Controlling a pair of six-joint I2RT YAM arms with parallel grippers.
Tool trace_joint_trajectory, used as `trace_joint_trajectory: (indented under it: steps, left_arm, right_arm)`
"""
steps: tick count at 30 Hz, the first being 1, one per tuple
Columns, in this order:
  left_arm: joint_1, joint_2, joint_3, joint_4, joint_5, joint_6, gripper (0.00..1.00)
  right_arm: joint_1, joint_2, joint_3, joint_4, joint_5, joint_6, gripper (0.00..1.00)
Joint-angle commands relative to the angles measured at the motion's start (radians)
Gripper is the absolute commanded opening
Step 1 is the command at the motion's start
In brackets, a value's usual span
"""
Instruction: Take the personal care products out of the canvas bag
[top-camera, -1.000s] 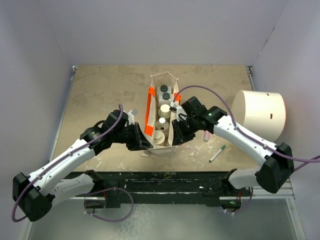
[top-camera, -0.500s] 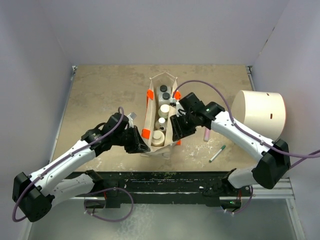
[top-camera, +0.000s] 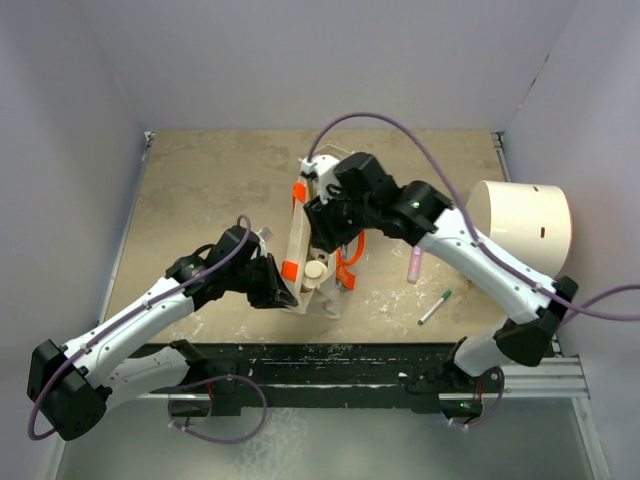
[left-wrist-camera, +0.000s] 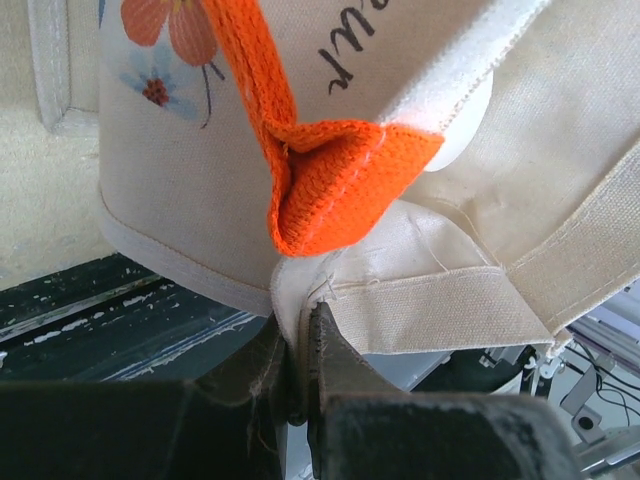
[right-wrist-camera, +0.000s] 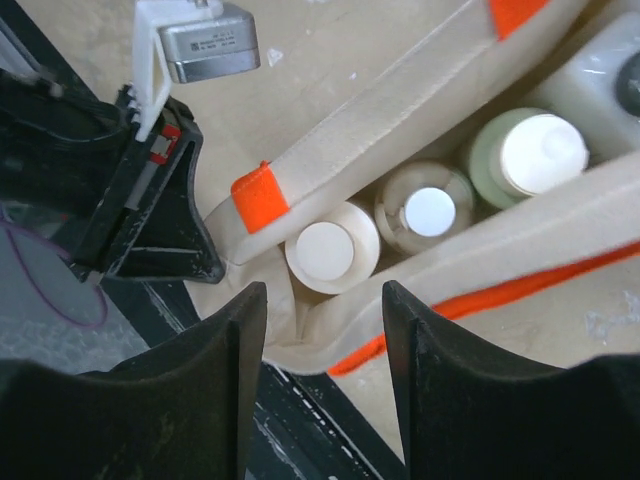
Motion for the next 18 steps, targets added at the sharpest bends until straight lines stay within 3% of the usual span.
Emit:
trace_joint_trajectory:
  steps: [1,18]
  left_arm:
    - [0.000,0.016,0.009,-0.098,-0.045,0.030,0.00]
    - [0.001,0.024,0.023,-0.084,-0.041,0.031,0.00]
  right_arm:
    - [0.061,0.106,0.041,-0.054,0.080,-0.066,0.54]
    - [0.121,0.207,-0.074,-0.022,0.147,-0.060,0.63]
